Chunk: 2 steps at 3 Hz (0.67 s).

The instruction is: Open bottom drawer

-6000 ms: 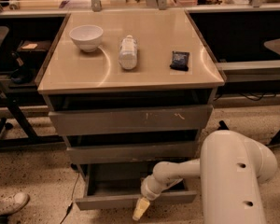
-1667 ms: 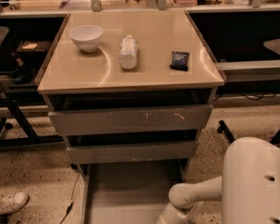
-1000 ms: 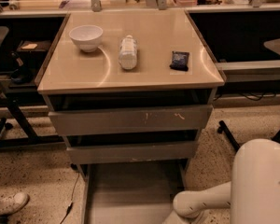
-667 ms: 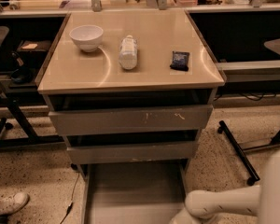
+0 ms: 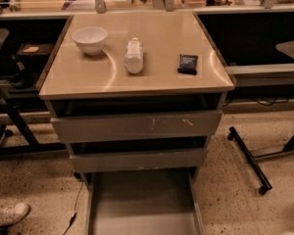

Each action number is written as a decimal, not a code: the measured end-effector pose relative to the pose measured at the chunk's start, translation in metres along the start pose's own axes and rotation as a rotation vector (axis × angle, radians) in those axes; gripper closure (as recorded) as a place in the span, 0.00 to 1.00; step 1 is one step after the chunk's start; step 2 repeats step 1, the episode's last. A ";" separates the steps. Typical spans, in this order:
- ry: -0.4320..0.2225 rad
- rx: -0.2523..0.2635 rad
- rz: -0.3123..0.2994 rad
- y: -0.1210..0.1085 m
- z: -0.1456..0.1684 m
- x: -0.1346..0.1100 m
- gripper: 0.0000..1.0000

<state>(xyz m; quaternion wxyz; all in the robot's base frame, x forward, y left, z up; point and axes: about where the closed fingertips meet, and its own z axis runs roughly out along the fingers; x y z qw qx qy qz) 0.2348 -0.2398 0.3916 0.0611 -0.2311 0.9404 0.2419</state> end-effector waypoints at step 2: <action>-0.038 0.065 0.081 -0.014 -0.028 0.029 0.00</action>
Offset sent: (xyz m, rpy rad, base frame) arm 0.0000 0.0000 0.0000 0.0000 0.0000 0.0000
